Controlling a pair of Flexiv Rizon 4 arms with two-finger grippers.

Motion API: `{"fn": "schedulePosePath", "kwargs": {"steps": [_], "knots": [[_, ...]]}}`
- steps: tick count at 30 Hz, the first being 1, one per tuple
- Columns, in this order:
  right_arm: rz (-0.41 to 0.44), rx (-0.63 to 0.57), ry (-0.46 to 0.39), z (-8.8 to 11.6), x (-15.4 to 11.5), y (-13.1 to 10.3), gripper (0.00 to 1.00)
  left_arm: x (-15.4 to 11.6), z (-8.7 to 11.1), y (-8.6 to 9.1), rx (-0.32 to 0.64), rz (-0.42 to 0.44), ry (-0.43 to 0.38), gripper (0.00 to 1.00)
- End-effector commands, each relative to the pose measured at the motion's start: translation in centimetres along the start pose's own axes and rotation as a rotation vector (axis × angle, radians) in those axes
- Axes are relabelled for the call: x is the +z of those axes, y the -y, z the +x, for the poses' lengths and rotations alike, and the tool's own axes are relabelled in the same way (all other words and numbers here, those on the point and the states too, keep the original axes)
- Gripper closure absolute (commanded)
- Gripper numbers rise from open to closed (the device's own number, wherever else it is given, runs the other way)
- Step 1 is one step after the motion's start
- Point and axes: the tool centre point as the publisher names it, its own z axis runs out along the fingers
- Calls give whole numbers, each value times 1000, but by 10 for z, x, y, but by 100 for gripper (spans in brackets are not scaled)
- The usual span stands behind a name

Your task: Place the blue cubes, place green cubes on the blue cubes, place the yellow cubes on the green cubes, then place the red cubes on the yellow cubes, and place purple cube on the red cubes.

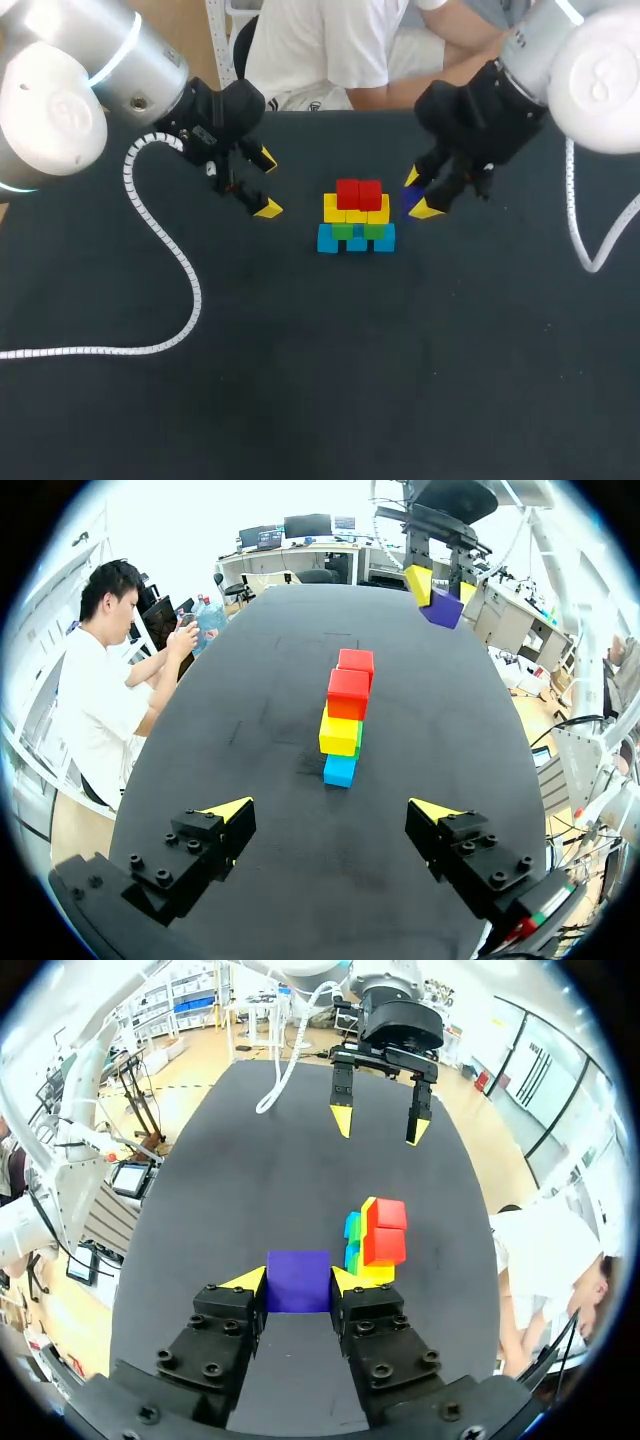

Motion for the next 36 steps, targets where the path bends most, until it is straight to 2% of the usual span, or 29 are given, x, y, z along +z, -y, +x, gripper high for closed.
{"fn": "schedulePosePath", "kwargs": {"steps": [1, 10, 16, 21, 26, 36], "knots": [[0, 0, 0, 0, 0, 0, 100, 0, 0, -2, 2, 4, 1, 0], [0, 0, 0, 0, 0, 0, 100, 0, 0, -2, 2, 4, 1, 0], [3, -32, -43, -37, -4, 11, 100, 0, 0, -2, 2, 4, 1, 0], [-13, 7, -24, -50, 2, 20, 100, 0, 0, -2, 2, 4, 1, 0], [-60, 83, -15, -48, 17, 20, 100, 0, 0, -2, 2, 4, 1, 0], [-76, 118, -23, -41, 27, 19, 100, 0, 0, -2, 2, 4, 1, 0]]}}
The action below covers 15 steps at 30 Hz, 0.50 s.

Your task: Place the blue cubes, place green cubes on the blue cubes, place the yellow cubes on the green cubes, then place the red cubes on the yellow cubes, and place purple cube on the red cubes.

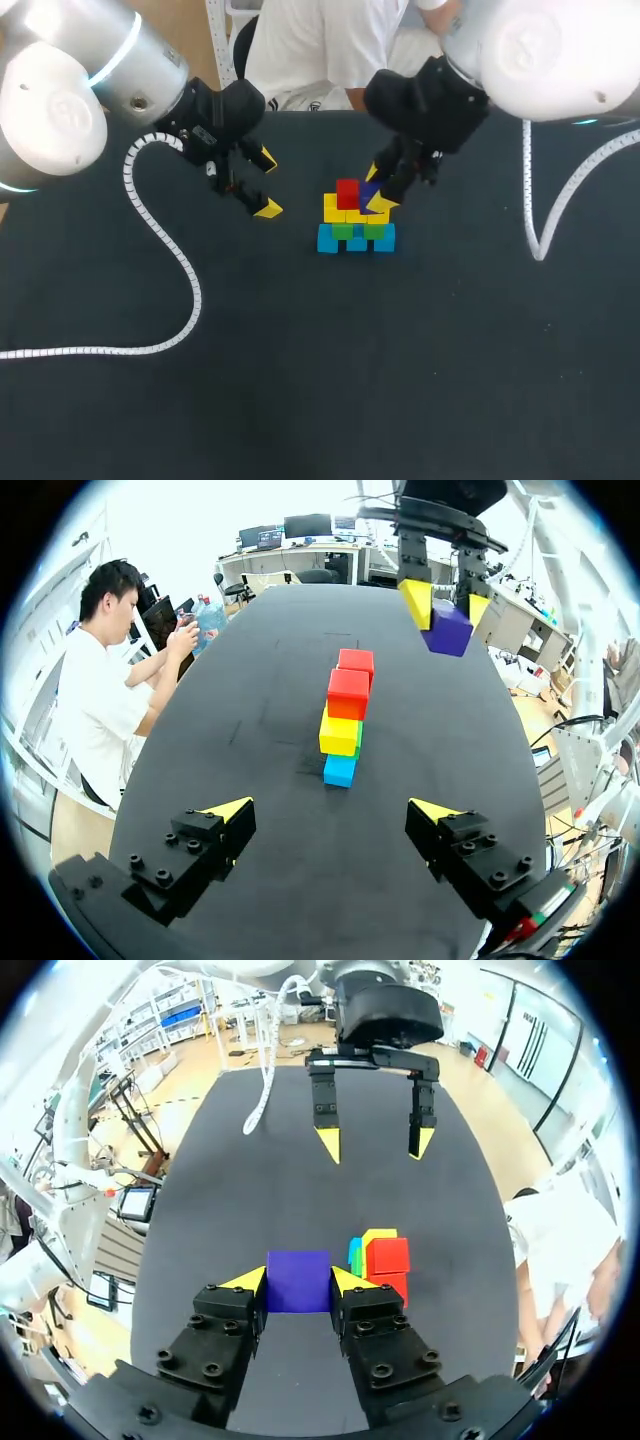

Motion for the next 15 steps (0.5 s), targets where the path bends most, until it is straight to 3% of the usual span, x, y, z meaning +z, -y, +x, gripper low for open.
{"fn": "schedulePosePath", "kwargs": {"steps": [1, 15], "knots": [[-4, 7, -5, -2, 0, 2, 100, 0, 0, -2, 2, 4, 1, 0], [7, 28, -16, 6, 10, 17, 100, 0, 0, -2, 2, 4, 1, 0]]}}
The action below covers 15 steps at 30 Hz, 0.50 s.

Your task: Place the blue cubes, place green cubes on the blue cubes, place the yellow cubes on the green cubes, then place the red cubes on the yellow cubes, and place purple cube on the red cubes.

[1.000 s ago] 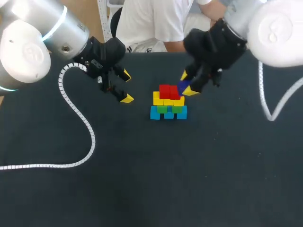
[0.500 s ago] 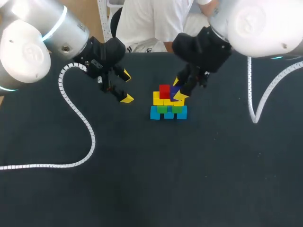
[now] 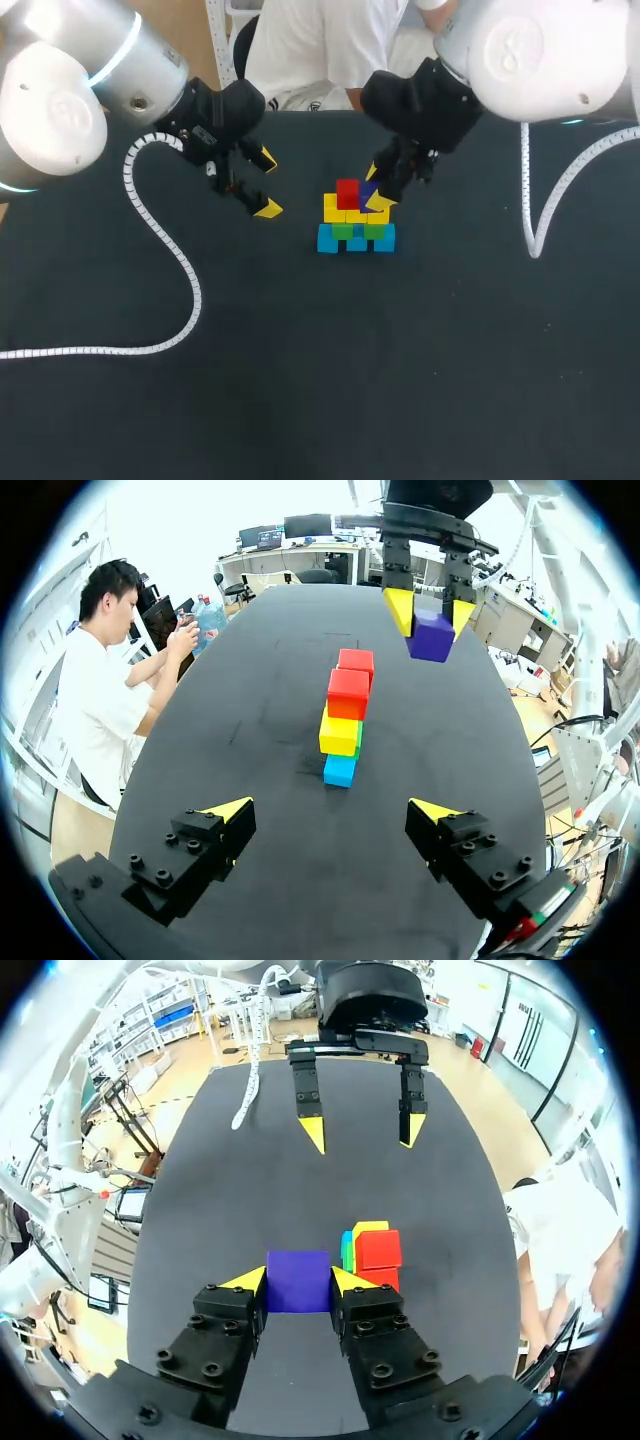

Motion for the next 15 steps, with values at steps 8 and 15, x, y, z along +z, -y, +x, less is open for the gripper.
{"fn": "schedulePosePath", "kwargs": {"steps": [8, 15], "knots": [[4, -5, 8, -3, 4, 12, 100, 0, 0, -2, 2, 4, 1, 0], [11, -2, 2, -3, 5, 21, 100, 0, 0, -2, 2, 4, 1, 0]]}}
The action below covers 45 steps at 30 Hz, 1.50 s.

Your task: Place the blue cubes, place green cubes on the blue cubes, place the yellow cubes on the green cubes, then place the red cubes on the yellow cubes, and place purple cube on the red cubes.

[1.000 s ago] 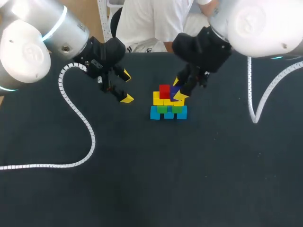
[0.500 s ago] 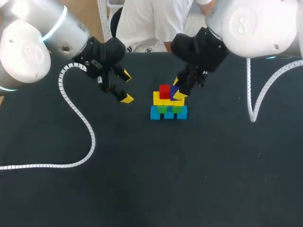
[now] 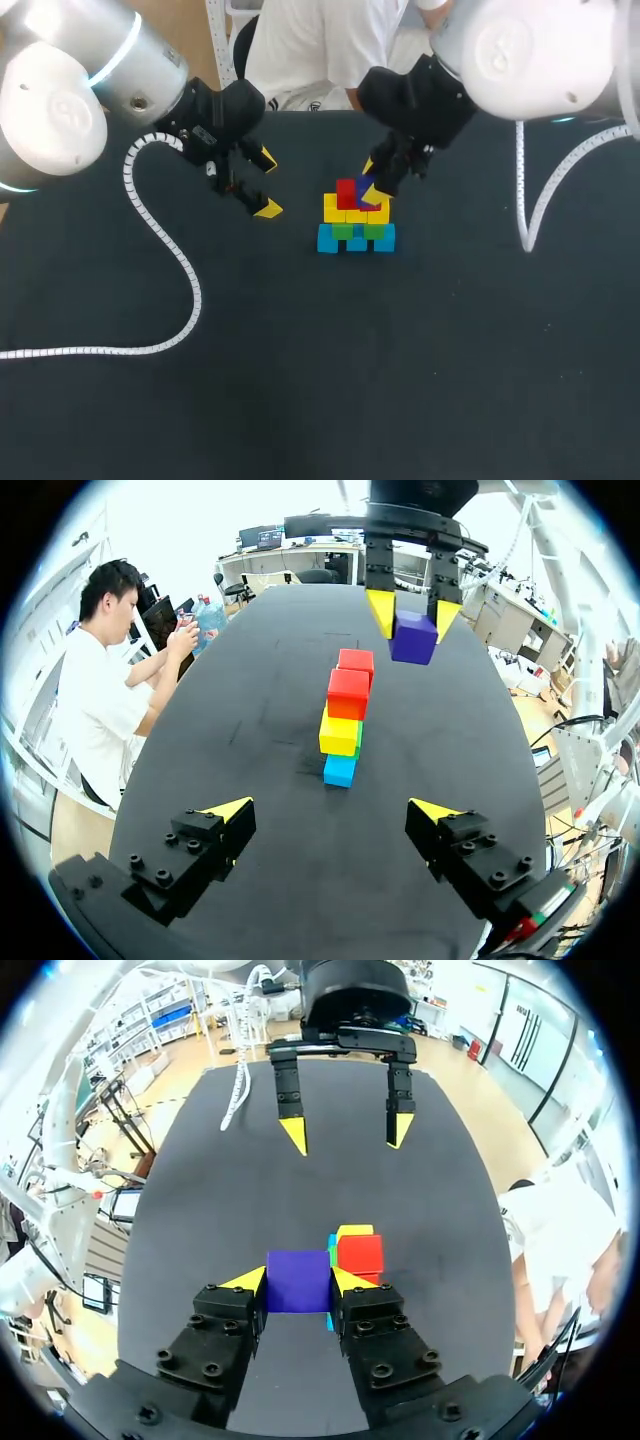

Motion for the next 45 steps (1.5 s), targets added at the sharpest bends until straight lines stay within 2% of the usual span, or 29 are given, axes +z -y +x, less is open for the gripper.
{"fn": "schedulePosePath", "kwargs": {"steps": [1, 45], "knots": [[-4, 3, -3, -1, 2, 7, 100, 0, 0, -2, 2, 4, 1, 0], [5, -4, -2, -1, 14, 31, 100, 0, 0, -2, 2, 4, 1, 0]]}}
